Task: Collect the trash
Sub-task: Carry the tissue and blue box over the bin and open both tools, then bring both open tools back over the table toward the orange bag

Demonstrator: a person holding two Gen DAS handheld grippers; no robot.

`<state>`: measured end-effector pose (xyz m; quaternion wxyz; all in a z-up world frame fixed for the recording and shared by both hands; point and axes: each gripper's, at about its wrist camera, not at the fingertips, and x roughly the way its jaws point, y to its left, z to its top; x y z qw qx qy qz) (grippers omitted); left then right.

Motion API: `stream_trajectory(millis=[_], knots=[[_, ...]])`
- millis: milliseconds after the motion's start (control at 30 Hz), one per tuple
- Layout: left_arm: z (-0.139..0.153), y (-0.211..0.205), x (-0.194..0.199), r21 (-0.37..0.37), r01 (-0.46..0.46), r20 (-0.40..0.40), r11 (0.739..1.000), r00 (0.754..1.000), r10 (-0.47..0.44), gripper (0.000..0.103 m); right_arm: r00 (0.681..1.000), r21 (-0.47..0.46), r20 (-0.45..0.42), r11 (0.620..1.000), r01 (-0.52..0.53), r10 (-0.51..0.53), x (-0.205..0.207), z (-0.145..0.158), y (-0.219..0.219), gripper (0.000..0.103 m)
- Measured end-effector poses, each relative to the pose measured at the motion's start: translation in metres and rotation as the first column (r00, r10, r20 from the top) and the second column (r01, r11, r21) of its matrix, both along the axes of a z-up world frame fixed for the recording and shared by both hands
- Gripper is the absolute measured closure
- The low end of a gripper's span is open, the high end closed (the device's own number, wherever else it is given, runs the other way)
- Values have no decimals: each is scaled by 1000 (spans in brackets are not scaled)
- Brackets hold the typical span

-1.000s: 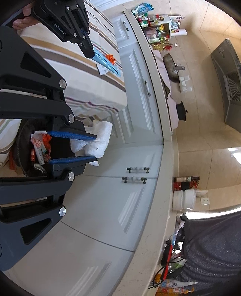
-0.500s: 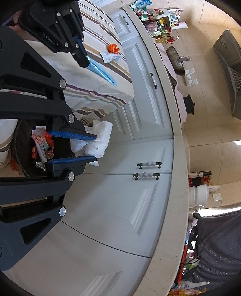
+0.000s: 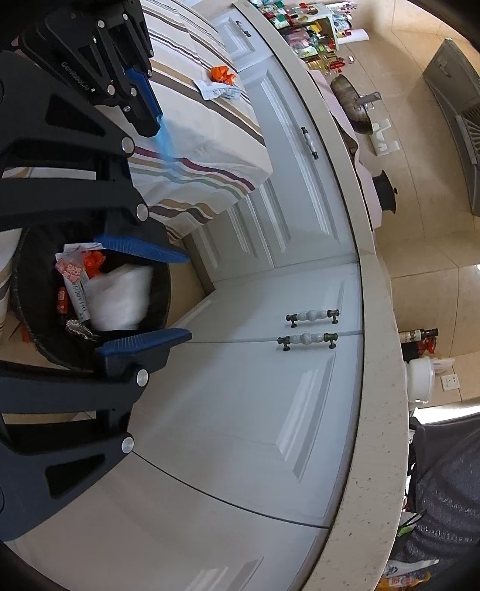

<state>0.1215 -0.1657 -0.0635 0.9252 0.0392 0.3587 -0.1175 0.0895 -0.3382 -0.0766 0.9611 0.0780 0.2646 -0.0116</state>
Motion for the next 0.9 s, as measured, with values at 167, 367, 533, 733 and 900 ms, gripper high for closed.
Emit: stream_trajectory(millis=[167, 367, 533, 733, 900], knots=[[5, 0, -3, 5, -7, 27, 1000, 1000, 7, 63, 1000, -1, 8, 1000, 10, -10, -2, 2, -2, 64], [12, 4, -6, -7, -18, 40, 1000, 999, 18, 53, 1000, -5, 15, 1000, 26, -26, -7, 6, -2, 59], [20, 11, -10, -16, -26, 57, 1000, 998, 27, 50, 999, -10, 29, 999, 32, -31, -11, 12, 2, 55], [26, 21, -15, -28, -39, 75, 999, 996, 41, 47, 998, -19, 50, 999, 27, -26, -18, 23, 12, 50], [34, 34, -21, -43, -54, 93, 998, 994, 58, 42, 997, -33, 71, 999, 22, -20, -26, 34, 23, 46]])
